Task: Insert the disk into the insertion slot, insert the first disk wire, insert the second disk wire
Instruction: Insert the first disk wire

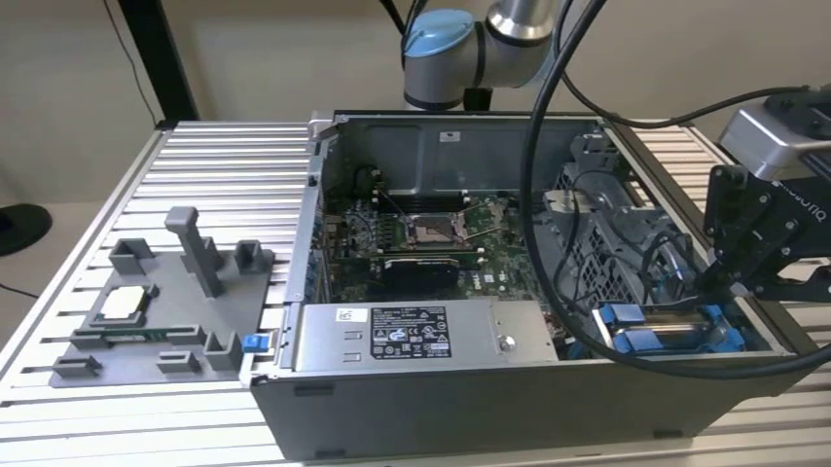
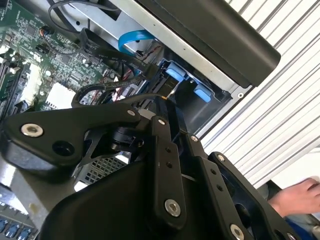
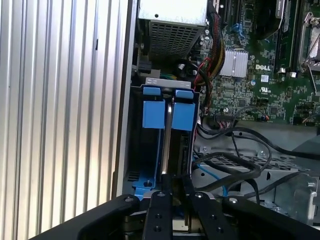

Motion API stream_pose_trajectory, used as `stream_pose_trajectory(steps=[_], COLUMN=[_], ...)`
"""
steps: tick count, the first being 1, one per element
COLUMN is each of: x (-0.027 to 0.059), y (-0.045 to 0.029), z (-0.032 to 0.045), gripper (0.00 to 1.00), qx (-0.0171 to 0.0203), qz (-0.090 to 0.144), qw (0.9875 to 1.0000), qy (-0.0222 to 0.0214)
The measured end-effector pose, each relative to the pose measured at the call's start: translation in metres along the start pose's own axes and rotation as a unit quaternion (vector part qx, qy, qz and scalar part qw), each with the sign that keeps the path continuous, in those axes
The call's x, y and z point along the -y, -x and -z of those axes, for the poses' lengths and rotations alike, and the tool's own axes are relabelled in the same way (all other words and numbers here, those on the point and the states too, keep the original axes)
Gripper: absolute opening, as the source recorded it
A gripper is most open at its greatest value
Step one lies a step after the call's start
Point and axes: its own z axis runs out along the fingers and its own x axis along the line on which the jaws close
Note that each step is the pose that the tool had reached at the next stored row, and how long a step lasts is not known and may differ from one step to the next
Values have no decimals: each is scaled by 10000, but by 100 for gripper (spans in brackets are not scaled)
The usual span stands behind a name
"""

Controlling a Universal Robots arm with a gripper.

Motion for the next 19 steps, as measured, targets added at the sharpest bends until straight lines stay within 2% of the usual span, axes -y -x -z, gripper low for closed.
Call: stream_pose_trajectory(steps=[6,13,19], x=[2,8,10], y=[36,105,108], z=[-11,-75,-117], gripper=[0,0,0], qx=[-1,0,11], qz=[0,-32,-394], qw=[10000,10000,9992], qy=[0,-4,-26])
